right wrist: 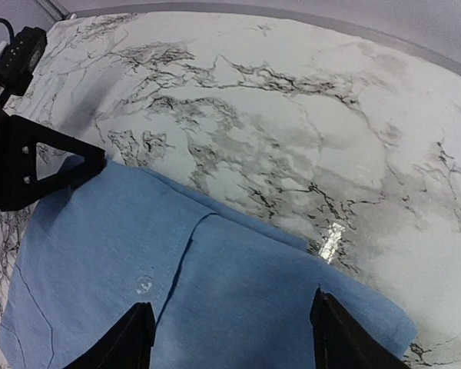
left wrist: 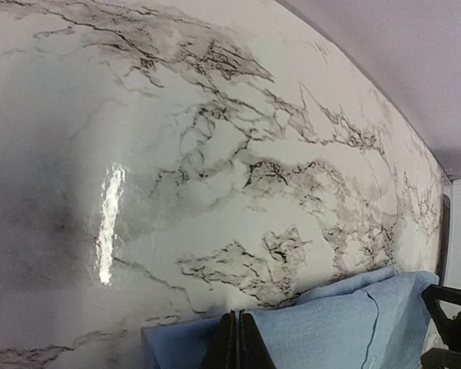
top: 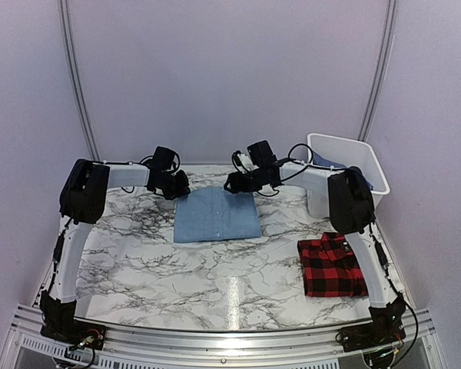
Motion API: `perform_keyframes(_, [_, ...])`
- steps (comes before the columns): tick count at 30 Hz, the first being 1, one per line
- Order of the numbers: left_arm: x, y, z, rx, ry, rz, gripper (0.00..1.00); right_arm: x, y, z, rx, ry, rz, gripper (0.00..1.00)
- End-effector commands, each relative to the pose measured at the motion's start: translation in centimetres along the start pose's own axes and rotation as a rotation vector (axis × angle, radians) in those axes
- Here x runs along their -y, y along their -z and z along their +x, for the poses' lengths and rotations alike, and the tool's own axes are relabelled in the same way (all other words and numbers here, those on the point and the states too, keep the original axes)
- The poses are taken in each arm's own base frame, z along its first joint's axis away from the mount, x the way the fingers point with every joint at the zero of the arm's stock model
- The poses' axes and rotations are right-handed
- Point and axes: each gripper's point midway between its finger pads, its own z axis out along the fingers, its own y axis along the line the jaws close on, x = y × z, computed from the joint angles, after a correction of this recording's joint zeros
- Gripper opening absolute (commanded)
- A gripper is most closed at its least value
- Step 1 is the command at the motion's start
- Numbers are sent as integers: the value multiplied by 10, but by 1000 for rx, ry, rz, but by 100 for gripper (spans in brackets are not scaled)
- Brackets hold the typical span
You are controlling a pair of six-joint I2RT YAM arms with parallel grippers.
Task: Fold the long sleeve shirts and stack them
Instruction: Smooth out the square-folded shirt at the center of the board.
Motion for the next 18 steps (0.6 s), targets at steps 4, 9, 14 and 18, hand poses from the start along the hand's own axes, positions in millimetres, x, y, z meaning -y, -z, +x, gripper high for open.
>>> perform_keyframes(4, [-10, -6, 6, -45, 19, -18, 5, 61, -13, 8, -9, -122, 6, 65])
perform_keyframes(9, [3, 6, -2, -34, -8, 4, 9, 64, -16, 2, -12, -140, -19, 64])
perform_keyframes(14, [30, 60, -27, 47, -65, 32, 30, 58, 8, -17, 22, -112, 0, 64])
perform_keyframes(18, [40, 110, -30, 86, -85, 42, 45, 53, 37, -32, 43, -82, 64, 65])
